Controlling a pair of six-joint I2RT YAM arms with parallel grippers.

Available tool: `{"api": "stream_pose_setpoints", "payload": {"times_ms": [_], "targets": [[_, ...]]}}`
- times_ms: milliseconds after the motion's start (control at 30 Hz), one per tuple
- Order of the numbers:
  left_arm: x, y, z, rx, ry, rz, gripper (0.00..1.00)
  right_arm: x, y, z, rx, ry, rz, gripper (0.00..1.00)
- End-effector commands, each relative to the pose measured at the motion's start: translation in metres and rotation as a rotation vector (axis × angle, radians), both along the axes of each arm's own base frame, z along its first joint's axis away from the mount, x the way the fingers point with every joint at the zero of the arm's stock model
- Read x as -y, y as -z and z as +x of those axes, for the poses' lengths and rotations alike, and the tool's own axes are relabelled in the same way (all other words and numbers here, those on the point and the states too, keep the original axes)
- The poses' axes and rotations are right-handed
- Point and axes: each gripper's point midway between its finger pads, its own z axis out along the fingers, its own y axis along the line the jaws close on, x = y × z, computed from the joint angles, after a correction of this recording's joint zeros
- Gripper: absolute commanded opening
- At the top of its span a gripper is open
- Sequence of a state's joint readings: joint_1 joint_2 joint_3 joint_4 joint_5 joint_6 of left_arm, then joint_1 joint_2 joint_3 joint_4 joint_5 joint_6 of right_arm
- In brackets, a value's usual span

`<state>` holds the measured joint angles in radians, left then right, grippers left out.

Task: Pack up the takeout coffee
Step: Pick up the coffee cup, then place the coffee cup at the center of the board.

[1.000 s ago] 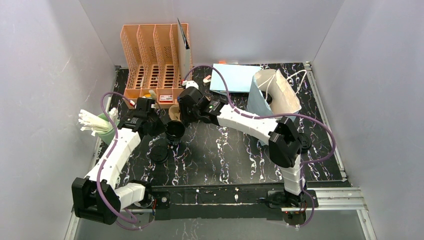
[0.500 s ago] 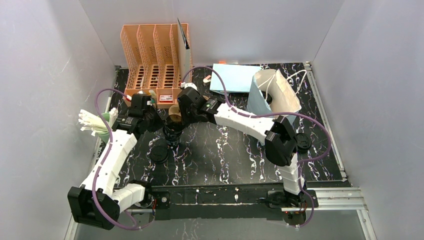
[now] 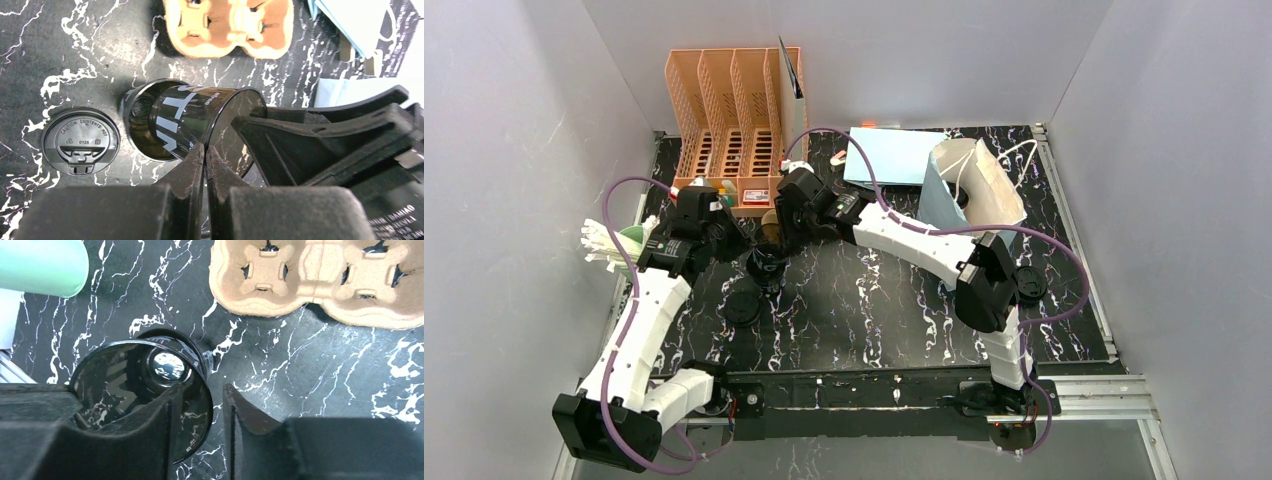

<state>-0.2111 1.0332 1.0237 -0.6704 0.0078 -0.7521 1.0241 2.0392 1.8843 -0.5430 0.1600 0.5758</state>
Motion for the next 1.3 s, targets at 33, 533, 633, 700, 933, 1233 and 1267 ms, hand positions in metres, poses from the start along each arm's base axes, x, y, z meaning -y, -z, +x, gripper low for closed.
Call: {"api": "stream_pose_setpoints", "payload": {"times_ms": [33,533,633,700,933,1233,1267], "targets": [[0.005,-0.04,-0.003,0.1,0.017,-0.053,0.0,0.005,-0.06,0.002,0.071,0.015,0.067,0.45],[-0.007,-0.042,-0.018,0.087,0.058,0.037,0.65,0.059,-0.08,-0.001,0.109,0.103,-0.043,0.01],[-0.018,-0.019,-0.026,0.023,0.077,0.123,0.61,0.091,-0.055,-0.007,0.083,0.13,-0.172,0.01],[-0.024,0.0,-0.031,-0.038,0.071,0.163,0.59,0.115,-0.029,-0.015,0.058,0.142,-0.258,0.01],[-0.032,0.035,-0.038,-0.066,-0.096,0.107,0.66,0.164,0.01,-0.035,0.024,0.194,-0.291,0.01],[-0.025,0.035,-0.035,-0.041,-0.076,0.072,0.65,0.183,0.015,-0.03,0.036,0.234,-0.263,0.01],[-0.028,0.039,-0.036,-0.054,-0.09,0.082,0.63,0.184,0.019,-0.03,0.03,0.235,-0.27,0.01]]}}
